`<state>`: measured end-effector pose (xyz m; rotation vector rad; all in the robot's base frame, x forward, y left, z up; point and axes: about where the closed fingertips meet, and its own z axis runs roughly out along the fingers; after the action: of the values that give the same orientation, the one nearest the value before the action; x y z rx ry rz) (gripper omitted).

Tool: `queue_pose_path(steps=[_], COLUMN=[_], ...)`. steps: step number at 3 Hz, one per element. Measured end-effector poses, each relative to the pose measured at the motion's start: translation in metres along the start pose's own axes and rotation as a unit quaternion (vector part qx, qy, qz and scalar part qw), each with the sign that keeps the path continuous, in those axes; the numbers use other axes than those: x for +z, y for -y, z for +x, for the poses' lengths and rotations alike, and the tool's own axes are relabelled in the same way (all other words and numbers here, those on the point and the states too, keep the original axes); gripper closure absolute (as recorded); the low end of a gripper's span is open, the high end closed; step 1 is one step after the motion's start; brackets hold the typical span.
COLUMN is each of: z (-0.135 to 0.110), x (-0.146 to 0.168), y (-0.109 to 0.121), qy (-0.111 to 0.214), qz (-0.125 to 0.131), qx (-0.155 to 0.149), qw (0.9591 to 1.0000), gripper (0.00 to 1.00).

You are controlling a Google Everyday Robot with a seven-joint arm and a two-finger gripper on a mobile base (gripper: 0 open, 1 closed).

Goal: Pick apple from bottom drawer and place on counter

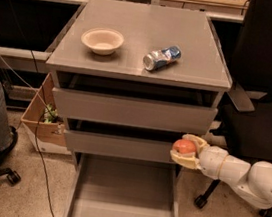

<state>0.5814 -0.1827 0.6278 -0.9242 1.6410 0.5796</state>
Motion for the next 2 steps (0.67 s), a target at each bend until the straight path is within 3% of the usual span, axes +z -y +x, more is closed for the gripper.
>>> queue_pose_path(steps=[2], z=[-0.109], x=[-0.041], y=[0.055], qy=[0.013], qz=[0.038], qx=[-0.063], qw=[0.9972], gripper=[1.00])
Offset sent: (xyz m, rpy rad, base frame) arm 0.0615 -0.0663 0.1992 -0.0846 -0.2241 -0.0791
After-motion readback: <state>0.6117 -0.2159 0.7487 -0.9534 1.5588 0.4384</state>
